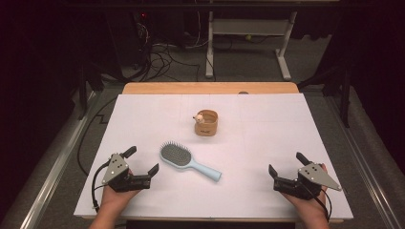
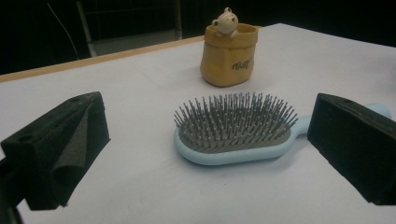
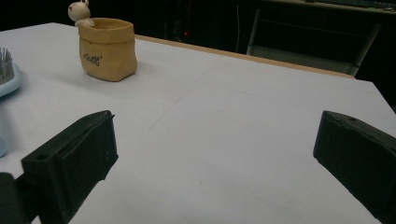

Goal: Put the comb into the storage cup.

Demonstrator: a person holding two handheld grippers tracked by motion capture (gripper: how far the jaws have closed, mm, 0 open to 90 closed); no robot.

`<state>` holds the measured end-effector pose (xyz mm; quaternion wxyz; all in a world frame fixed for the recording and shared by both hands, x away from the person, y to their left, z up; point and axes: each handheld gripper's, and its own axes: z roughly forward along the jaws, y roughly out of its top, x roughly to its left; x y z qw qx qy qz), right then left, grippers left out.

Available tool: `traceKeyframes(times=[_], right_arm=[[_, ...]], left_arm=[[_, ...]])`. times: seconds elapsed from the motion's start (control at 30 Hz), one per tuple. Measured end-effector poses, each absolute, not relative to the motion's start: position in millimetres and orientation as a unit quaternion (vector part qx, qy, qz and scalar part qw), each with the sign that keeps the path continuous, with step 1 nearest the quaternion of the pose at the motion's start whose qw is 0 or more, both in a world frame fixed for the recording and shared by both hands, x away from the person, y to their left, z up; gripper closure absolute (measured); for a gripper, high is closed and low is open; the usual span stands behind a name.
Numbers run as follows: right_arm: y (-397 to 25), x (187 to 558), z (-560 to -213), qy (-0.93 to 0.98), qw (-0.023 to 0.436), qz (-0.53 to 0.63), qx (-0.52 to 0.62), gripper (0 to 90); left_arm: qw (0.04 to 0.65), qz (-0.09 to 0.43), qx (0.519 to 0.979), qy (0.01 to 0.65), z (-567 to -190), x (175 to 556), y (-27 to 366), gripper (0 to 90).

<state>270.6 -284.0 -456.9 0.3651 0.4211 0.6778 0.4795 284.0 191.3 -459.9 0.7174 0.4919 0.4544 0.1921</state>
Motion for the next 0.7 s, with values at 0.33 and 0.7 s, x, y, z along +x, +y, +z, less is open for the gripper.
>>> traceKeyframes(times=[0.33, 0.7], right_arm=[[-284.4, 271.1, -457.0, 0.676, 0.359, 0.484, 0.425, 0.3], [-285.2, 271.0, -456.7, 0.674, 0.357, 0.487, 0.425, 0.3]], left_arm=[[0.72, 0.179, 0.49, 0.458, -461.4, 284.6, 191.4, 0.0], [0.724, 0.171, 0.487, 0.457, -461.4, 284.0, 192.1, 0.0]])
